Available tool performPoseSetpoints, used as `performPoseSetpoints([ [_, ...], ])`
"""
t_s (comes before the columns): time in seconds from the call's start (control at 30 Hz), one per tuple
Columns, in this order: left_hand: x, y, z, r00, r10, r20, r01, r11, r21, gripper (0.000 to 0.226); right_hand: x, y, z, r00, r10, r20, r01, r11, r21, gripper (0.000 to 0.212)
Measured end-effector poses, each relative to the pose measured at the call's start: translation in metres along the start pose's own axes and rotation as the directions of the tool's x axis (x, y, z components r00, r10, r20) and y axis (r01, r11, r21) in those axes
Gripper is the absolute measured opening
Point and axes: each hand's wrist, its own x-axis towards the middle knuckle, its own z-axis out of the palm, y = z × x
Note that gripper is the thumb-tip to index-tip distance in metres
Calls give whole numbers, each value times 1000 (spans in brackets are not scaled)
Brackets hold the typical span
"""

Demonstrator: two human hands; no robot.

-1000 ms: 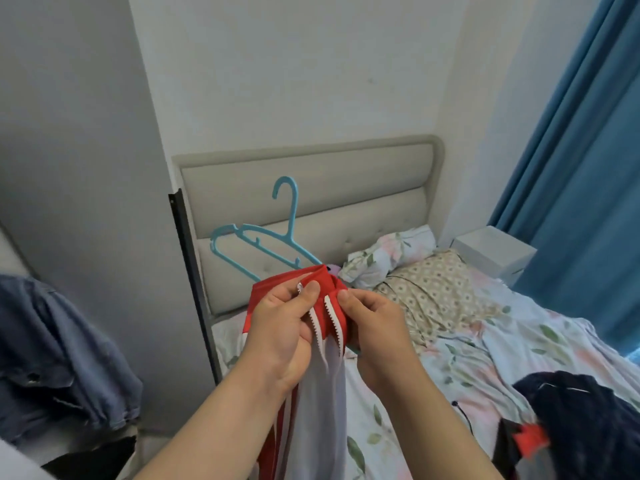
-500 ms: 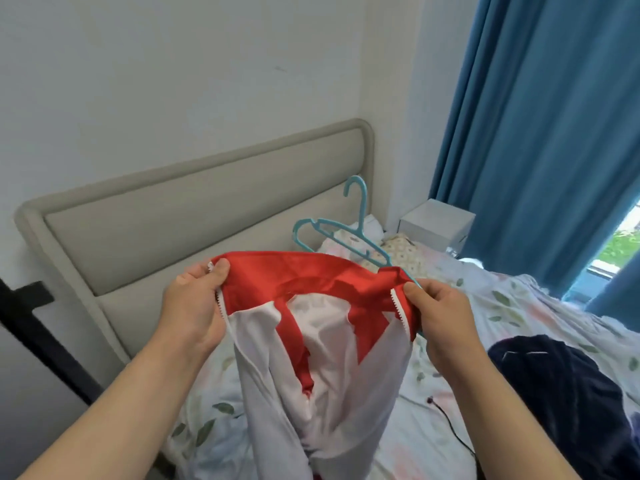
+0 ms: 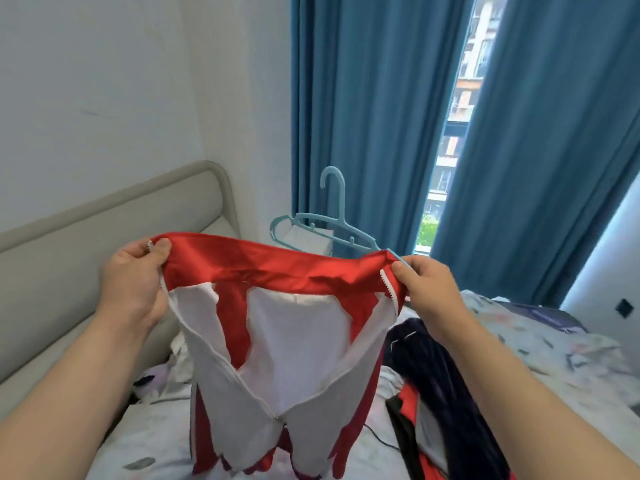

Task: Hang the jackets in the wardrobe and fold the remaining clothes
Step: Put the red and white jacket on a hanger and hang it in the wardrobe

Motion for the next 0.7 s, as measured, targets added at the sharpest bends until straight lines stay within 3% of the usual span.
performPoseSetpoints([
  [0.23,19,29,21,995,-12,99,18,998,-58,21,-20,-56,-34,988,-45,-150,24,990,-137,19],
  [0.43,10,90,48,965,-32,260,65,991,-121,10,-51,-129,-58,958,-166,-233,122,974,-192,21],
  [0.6,4,117,56,950,-33,311,88,982,-165,16,-67,-158,-74,971,-94,-221,75,993,-94,26],
  [0.7,10,99,53,936,-142,321,192,972,-132,14,-70,-140,-74,979,9,-202,-29,995,-96,27],
])
